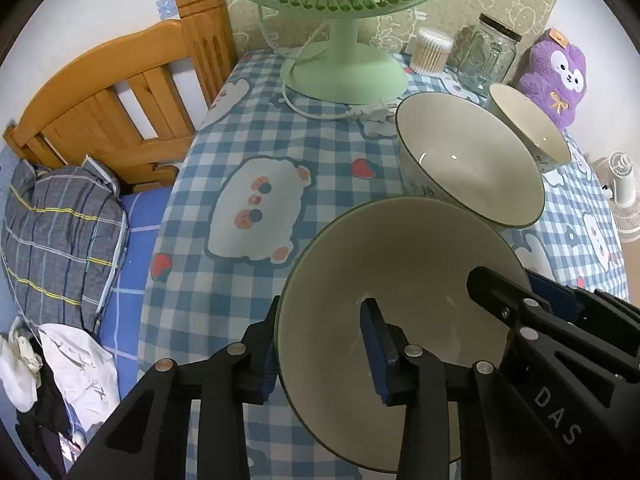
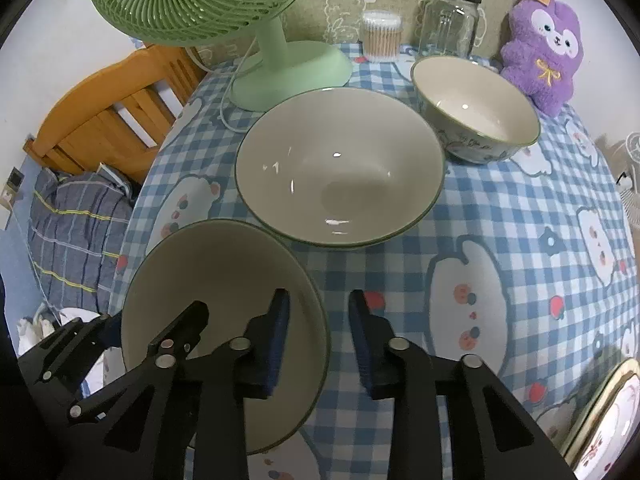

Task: Organize plates and bowls
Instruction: 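Grasp the rim of the green-rimmed bowl with both grippers, then lift the bowl and carry it toward the plate stack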

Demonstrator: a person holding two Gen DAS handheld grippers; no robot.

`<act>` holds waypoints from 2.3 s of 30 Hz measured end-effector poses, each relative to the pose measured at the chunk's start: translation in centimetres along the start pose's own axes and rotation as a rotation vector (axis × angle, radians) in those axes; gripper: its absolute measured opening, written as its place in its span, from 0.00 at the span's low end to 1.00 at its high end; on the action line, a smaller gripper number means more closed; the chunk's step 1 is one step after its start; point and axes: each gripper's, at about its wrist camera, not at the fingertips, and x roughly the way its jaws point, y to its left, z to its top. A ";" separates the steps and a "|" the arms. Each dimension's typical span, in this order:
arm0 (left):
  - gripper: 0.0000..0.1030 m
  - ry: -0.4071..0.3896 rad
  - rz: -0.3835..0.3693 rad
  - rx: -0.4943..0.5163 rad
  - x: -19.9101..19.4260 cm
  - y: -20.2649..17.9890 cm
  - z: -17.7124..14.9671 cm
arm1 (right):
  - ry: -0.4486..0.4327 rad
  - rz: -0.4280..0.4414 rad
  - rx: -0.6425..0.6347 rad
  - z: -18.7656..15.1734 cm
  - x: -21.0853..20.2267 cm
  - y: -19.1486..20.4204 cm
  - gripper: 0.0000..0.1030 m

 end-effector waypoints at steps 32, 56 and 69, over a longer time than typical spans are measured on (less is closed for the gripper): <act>0.15 0.000 -0.039 0.027 -3.1 -7.3 -4.2 | 0.009 -0.052 0.022 -5.2 -5.0 -7.5 0.17; 0.15 0.023 -0.047 0.053 -5.7 -16.0 -11.5 | 0.055 -0.073 0.020 -12.8 -8.9 -15.3 0.17; 0.15 0.030 -0.016 0.074 -5.1 -16.8 -12.3 | 0.070 -0.070 0.005 -13.3 -8.1 -15.7 0.18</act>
